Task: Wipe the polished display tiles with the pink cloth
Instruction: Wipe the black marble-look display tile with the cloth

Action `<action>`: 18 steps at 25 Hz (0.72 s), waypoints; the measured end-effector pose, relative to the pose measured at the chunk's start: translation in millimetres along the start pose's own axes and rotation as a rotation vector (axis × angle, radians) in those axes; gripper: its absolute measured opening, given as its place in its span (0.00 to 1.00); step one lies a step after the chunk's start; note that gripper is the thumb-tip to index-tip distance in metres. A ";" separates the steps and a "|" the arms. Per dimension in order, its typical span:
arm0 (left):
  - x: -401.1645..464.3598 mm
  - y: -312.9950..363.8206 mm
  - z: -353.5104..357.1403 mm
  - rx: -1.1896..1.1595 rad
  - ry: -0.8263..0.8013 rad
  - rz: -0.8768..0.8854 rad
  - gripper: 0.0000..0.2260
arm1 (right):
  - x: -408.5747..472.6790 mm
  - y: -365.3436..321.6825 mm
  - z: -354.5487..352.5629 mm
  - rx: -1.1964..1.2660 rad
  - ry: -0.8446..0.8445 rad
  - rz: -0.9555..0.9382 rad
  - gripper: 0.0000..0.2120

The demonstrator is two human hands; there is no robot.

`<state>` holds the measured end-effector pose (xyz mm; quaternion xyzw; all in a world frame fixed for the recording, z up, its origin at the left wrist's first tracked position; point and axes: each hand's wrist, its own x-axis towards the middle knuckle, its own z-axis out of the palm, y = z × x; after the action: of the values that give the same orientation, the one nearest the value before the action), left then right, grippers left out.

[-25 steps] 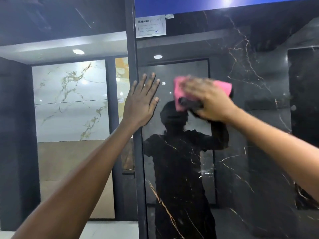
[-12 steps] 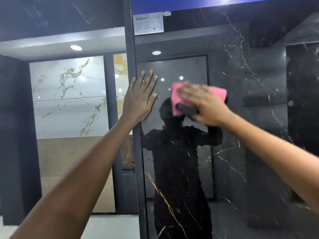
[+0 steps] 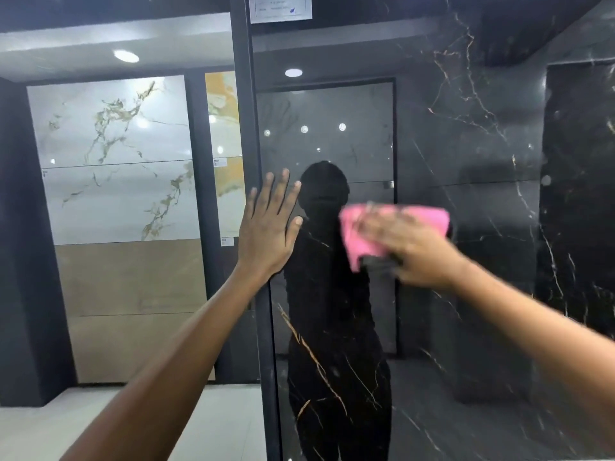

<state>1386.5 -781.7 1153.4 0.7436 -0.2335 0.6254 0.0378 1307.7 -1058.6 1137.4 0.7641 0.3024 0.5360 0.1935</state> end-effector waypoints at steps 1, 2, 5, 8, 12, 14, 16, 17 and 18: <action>0.3 0.4 -0.5 -0.002 0.010 0.001 0.26 | 18.6 27.7 -18.0 0.028 0.130 0.252 0.38; -0.7 0.7 -0.6 -0.007 0.020 0.004 0.25 | 26.3 41.3 -27.0 0.048 0.217 0.436 0.36; -2.6 0.5 0.0 -0.005 0.012 0.016 0.25 | -18.3 -16.3 5.9 0.078 0.150 0.427 0.39; 0.1 1.1 -1.0 0.001 -0.021 0.002 0.25 | -114.5 -126.2 51.1 -0.042 -0.278 -0.255 0.49; -2.0 1.9 -1.4 0.010 -0.024 0.008 0.25 | -77.8 -77.6 38.9 0.007 -0.113 -0.206 0.49; -2.1 0.2 -0.5 0.012 -0.018 0.009 0.25 | -6.2 -19.2 6.7 0.077 0.192 0.349 0.37; -2.6 0.6 0.3 0.016 -0.017 0.012 0.25 | 27.9 -14.3 -1.7 0.137 0.303 0.621 0.33; -2.5 1.2 0.0 0.018 -0.013 0.015 0.25 | 23.2 -33.2 9.5 0.132 0.290 0.564 0.35; -2.0 1.2 -0.4 0.017 -0.009 0.019 0.25 | 3.1 -65.8 28.3 0.123 0.193 0.399 0.39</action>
<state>1385.4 -782.1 1151.4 0.7445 -0.2353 0.6244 0.0245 1318.2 -1006.9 1088.9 0.7642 0.1945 0.6149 0.0069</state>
